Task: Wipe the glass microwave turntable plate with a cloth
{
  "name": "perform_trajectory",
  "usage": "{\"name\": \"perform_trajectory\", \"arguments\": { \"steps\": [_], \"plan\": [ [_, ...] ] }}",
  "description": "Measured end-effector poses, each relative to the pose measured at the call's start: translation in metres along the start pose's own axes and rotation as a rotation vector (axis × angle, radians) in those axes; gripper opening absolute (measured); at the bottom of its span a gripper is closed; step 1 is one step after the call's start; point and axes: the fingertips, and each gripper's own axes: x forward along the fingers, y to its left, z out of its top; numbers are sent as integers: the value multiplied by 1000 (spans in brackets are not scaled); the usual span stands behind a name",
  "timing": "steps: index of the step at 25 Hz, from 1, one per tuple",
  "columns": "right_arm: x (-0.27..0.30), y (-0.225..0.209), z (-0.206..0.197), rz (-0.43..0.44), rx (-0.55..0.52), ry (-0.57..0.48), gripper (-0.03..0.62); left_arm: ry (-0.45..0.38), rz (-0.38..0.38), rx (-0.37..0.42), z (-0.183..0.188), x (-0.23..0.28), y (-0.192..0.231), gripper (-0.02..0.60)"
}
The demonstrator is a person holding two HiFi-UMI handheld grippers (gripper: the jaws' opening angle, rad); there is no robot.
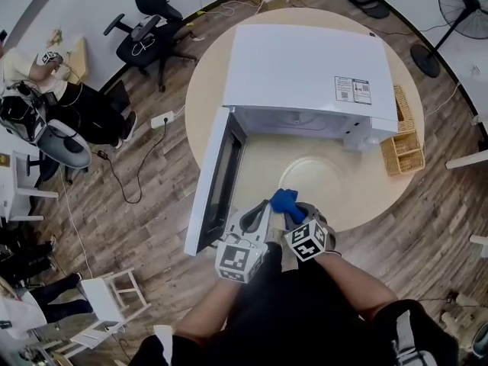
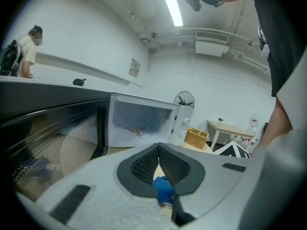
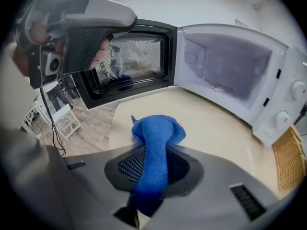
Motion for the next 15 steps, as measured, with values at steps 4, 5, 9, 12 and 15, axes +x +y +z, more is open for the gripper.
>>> {"name": "perform_trajectory", "arguments": {
  "steps": [4,5,9,12,15],
  "plan": [
    [-9,-11,-14,-25,29,13,81,8,-31,4,1,10,-9,6],
    [-12,-15,-17,-34,40,17,81,8,-41,5,3,12,-12,6],
    [-23,-29,-29,-72,79,30,81,2,-78,22,10,19,-22,6],
    [-32,-41,-40,-105,113,39,83,6,-107,28,10,25,-29,6],
    [-39,-53,-49,-139,140,46,83,11,-135,33,11,33,-36,6]
  ]
}}
